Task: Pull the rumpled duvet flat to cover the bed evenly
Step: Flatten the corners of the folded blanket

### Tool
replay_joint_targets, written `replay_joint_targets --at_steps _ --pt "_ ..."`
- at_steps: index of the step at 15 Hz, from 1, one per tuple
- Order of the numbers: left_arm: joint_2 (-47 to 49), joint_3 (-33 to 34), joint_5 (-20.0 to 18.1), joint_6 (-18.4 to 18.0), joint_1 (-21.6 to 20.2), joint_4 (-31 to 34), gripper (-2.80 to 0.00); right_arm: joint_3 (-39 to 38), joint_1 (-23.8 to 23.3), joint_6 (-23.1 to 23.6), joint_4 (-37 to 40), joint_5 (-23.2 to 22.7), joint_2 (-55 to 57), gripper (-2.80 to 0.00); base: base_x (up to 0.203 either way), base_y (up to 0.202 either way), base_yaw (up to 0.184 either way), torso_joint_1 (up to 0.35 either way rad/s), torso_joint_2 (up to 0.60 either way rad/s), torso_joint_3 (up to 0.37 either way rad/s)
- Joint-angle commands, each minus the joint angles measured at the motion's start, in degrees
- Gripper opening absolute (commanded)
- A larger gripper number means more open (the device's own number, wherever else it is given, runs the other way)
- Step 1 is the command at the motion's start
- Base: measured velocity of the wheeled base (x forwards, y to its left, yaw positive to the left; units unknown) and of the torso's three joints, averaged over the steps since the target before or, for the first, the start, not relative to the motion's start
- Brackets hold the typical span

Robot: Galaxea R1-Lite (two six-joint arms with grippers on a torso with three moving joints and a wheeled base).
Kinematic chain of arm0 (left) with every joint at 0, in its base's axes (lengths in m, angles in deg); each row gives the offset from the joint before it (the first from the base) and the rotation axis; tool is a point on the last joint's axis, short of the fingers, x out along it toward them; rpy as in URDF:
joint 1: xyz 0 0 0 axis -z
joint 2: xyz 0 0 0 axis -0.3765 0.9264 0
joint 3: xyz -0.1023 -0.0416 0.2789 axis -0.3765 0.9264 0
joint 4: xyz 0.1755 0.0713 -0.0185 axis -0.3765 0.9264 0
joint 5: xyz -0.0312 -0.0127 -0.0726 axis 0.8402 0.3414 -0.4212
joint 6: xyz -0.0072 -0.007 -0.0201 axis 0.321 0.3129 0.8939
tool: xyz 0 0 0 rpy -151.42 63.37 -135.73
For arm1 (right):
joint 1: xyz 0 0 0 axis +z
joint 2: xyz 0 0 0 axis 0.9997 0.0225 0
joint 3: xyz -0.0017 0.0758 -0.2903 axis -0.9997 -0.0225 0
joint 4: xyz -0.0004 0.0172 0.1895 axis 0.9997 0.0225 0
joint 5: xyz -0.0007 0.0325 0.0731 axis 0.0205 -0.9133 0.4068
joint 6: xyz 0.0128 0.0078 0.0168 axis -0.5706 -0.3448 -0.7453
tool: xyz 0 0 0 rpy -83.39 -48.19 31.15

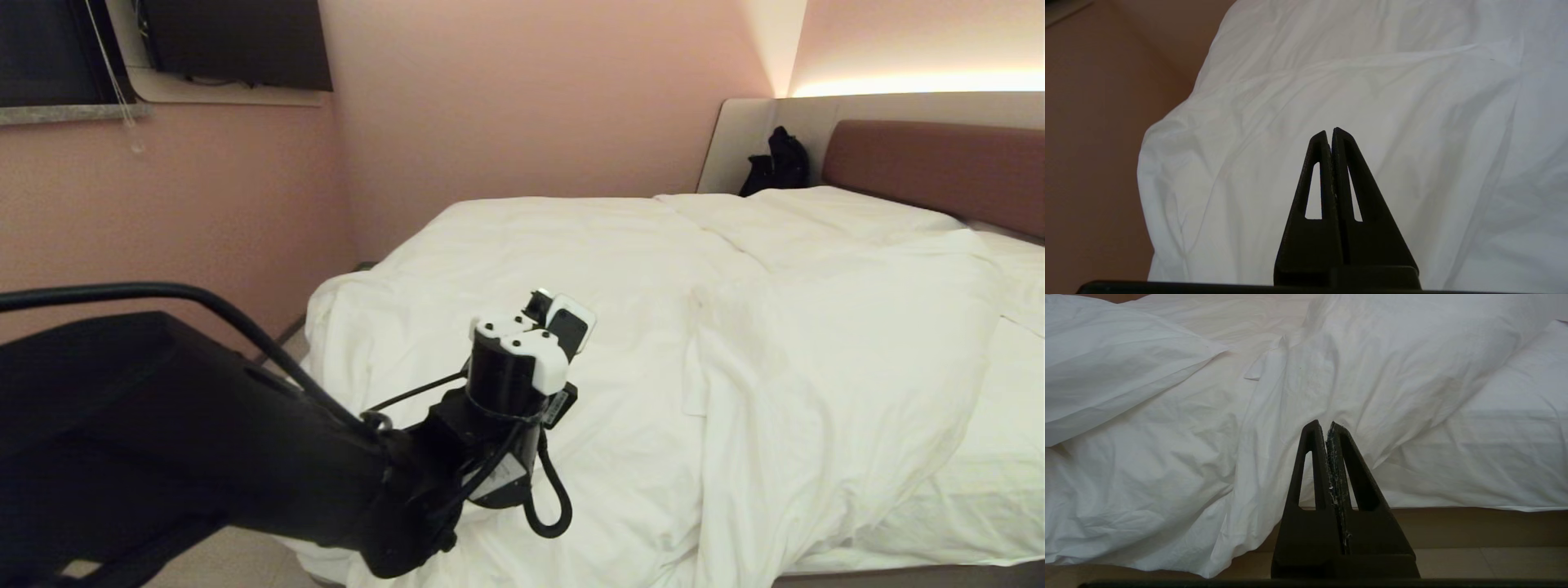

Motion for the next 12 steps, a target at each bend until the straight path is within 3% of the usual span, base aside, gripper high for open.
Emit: replay_joint_targets --at_steps 1,6,12 --pt "7.25 -6.18 0.21 -1.53 0.01 -0.08 -2.80 0.00 0.00 -0.07 0.00 -0.01 0.00 -2.80 0.000 0.000 0.000 0.000 0.00 0.000" --pt "12.65 -12.35 0.15 -2.66 0.15 0.22 -2.80 0.00 0.00 0.02 0.00 -0.01 0.00 -2.80 0.000 0.000 0.000 0.000 0.00 0.000" --pt "21.06 -22.50 -0.65 -5.27 3.09 0.32 -2.80 0.00 0.00 -0.07 0.00 -0.01 0.00 -2.80 0.000 0.000 0.000 0.000 0.00 0.000"
